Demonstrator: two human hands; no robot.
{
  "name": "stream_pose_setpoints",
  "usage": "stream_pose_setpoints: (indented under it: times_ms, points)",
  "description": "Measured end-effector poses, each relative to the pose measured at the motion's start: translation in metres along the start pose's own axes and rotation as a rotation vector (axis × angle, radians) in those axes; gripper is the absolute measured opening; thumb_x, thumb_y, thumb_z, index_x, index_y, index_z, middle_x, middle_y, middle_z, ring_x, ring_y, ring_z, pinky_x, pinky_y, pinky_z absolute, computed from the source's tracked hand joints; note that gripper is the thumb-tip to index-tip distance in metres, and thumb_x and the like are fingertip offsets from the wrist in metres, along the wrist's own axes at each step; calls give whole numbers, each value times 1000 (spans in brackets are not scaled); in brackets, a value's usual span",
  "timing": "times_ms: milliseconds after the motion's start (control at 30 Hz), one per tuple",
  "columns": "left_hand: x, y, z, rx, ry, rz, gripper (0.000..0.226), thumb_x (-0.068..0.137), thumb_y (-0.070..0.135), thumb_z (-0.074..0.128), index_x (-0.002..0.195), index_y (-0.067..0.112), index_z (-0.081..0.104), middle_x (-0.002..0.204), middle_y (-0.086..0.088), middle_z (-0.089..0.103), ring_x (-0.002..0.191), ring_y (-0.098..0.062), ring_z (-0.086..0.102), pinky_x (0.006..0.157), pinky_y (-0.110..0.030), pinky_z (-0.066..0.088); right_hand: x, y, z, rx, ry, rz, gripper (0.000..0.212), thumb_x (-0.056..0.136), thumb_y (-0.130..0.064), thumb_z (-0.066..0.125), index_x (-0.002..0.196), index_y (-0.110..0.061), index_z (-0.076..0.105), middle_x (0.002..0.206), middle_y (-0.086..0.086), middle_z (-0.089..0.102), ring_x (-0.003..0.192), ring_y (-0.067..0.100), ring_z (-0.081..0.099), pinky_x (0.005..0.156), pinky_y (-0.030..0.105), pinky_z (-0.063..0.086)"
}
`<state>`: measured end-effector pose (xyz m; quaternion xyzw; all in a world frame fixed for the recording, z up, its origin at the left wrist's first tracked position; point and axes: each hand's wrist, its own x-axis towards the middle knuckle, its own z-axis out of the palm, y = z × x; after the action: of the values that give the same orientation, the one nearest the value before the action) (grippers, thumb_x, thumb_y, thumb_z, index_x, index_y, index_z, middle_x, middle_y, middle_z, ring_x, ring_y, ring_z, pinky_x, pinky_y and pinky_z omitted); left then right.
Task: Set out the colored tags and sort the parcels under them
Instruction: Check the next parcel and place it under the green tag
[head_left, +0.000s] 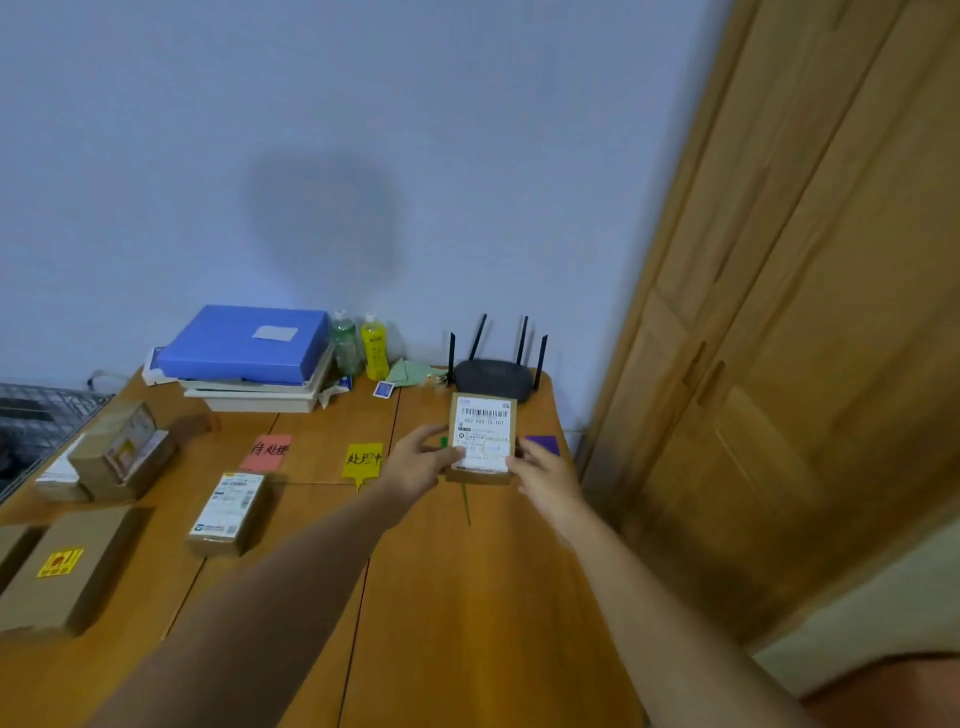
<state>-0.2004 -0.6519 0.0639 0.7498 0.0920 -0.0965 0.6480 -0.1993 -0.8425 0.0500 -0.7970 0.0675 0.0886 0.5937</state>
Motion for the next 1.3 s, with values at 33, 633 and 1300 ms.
stream_pose_setpoints:
  times_ms: [33,633,1300]
  points:
    - [7,-10,3,-2,8,-16,56,97,18,70,148,19,50,111,-1,71,102,-23,69,74,-28,51,10,14,4,-14,-9,16,49,99,-23,58,148,-23,48,140,-3,60,124,15,59,107,42,49]
    - [115,-202,48,-55,37,-235,54,99,17,65,150,25,48,120,4,70,109,-13,64,81,-20,47,103,174,74,-52,-30,207,43,100,-20,54,142,-26,52,129,-6,65,104,10,59,82,26,44]
    - [113,-189,48,-35,36,-316,81,101,51,52,165,19,13,165,-9,33,147,-29,39,117,-40,35,97,161,72,-87,-103,257,65,98,-33,55,157,-32,27,145,-8,54,127,14,53,101,32,42]
